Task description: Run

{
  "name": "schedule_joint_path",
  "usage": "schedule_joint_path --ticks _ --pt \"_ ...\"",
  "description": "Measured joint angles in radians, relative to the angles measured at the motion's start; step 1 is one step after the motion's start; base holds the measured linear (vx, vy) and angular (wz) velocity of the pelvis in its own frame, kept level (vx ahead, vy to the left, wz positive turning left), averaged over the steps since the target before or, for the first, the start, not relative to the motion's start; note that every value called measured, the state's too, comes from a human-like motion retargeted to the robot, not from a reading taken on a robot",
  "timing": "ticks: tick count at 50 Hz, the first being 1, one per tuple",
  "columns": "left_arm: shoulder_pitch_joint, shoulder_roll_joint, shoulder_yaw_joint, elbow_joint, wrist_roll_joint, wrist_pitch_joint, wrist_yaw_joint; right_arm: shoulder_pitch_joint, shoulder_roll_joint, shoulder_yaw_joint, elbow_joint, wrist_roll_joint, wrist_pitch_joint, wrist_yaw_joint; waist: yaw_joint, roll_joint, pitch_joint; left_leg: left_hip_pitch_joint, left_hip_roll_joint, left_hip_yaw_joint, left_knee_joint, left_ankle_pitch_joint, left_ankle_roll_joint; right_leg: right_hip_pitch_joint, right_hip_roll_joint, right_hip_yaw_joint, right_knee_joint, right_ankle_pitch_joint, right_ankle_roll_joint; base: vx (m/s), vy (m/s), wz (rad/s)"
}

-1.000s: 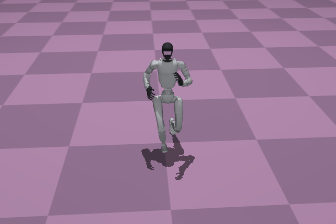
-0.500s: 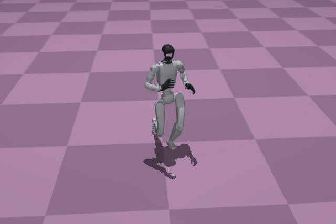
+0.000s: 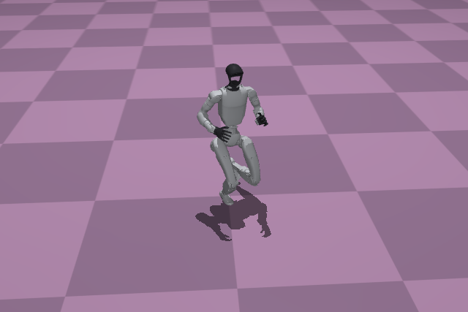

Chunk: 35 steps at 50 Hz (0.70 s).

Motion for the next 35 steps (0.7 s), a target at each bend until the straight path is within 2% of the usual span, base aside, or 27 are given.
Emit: schedule_joint_path --ticks 2,5,7,9,12,15,18,20,23,25,27,30,33,35 --pt "0.044 0.003 0.006 0.042 -0.004 0.025 -0.02 -0.127 0.012 -0.002 0.011 -0.034 0.017 -0.029 0.061 0.004 0.012 -0.142 0.051 -0.011 0.067 -0.089 0.059 0.033 0.031 0.007 -0.022 0.0 -0.017 -0.12 -0.06 -0.25" --pt "0.143 0.014 0.032 0.064 -0.025 0.024 -0.061 -0.277 0.03 -0.007 -0.008 -0.043 0.018 -0.058 0.123 -0.027 -0.003 -0.335 0.008 -0.011 0.007 -0.186 0.08 0.12 0.02 0.039 -0.055 0.0 0.009 0.0 0.0 0.13" --pt "0.224 0.031 0.052 0.054 -0.045 0.007 -0.084 -0.326 0.038 -0.008 -0.044 -0.027 0.008 -0.064 0.127 -0.088 -0.011 -0.398 -0.103 0.044 -0.145 -0.207 0.081 0.21 -0.058 0.069 -0.061 0.007 0.072 0.11 0.07 0.96" --pt "0.291 0.048 0.071 0.042 -0.064 -0.012 -0.102 -0.349 0.042 -0.005 -0.078 -0.01 -0.006 -0.063 0.126 -0.155 -0.016 -0.42 -0.238 0.11 -0.352 -0.205 0.074 0.3 -0.155 0.093 -0.075 0.059 0.154 0.11 0.14 1.0" --pt "0.365 0.06 0.095 0.03 -0.09 -0.029 -0.117 -0.357 0.048 0.005 -0.11 0.0 -0.028 -0.052 0.122 -0.233 -0.028 -0.42 -0.417 0.16 -0.669 -0.173 0.029 0.388 -0.282 0.109 -0.067 0.204 0.268 0.05 0.12 0.56" --pt "0.404 0.044 0.11 0.018 -0.112 -0.028 -0.106 -0.35 0.054 0.016 -0.113 -0.009 -0.04 -0.04 0.099 -0.287 -0.031 -0.389 -0.553 0.17 -0.851 -0.14 0.021 0.434 -0.384 0.116 0.018 0.335 0.335 -0.01 0.08 0.31" --pt "0.397 0.027 0.113 0.004 -0.092 -0.029 -0.079 -0.308 0.072 0.032 -0.097 -0.033 -0.037 -0.031 0.079 -0.308 -0.019 -0.383 -0.596 0.167 -0.746 -0.172 0.073 0.44 -0.449 0.114 0.191 0.4 0.338 0.0 0.0 0.0" --pt "0.36 0.023 0.116 -0.008 -0.06 -0.027 -0.048 -0.27 0.088 0.038 -0.072 -0.059 -0.026 -0.026 0.061 -0.321 -0.005 -0.358 -0.593 0.152 -0.657 -0.231 0.081 0.409 -0.493 0.11 0.322 0.405 0.308 -0.06 -0.1 -0.03" --pt "0.197 0.021 0.098 0.008 0.017 -0.007 0.027 -0.216 0.107 0.036 -0.003 -0.098 -0.005 -0.011 0.017 -0.337 0.026 -0.288 -0.595 0.123 -0.616 -0.304 0.081 0.267 -0.549 0.132 0.477 0.341 0.235 -0.08 -0.08 0.11" --pt "0.087 0.011 0.085 0.019 0.046 0.004 0.064 -0.159 0.099 0.041 0.041 -0.106 -0.003 0.006 -0.031 -0.338 0.029 -0.209 -0.613 0.104 -0.655 -0.311 0.081 0.147 -0.574 0.157 0.519 0.264 0.192 -0.04 0.0 0.14" --pt "-0.001 -0.001 0.083 0.014 0.056 0.012 0.091 -0.088 0.073 0.047 0.062 -0.1 -0.01 0.022 -0.072 -0.312 0.023 -0.093 -0.62 0.087 -0.71 -0.311 0.081 0.042 -0.555 0.171 0.479 0.186 0.167 0.03 0.1 -0.16" --pt "-0.089 -0.014 0.089 -0.013 0.048 0.003 0.11 0.024 0.024 0.043 0.067 -0.07 -0.023 0.042 -0.11 -0.23 0.013 0.093 -0.581 0.066 -0.771 -0.293 0.067 -0.059 -0.454 0.141 0.297 0.102 0.157 0.1 0.11 -0.56" --pt "-0.126 -0.015 0.08 -0.04 0.028 -0.037 0.094 0.12 -0.001 0.025 0.071 -0.026 -0.032 0.069 -0.122 -0.111 -0.009 0.216 -0.427 0.037 -0.749 -0.196 -0.055 -0.085 -0.267 0.062 -0.003 0.083 0.165 0.1 -0.05 -0.56" --pt "-0.125 -0.017 0.066 -0.05 0.024 -0.065 0.075 0.169 -0.005 0.005 0.074 0.003 -0.034 0.085 -0.119 -0.045 -0.027 0.239 -0.326 0.021 -0.678 -0.079 -0.126 -0.081 -0.158 0.032 -0.172 0.106 0.177 0.01 -0.1 -0.29"
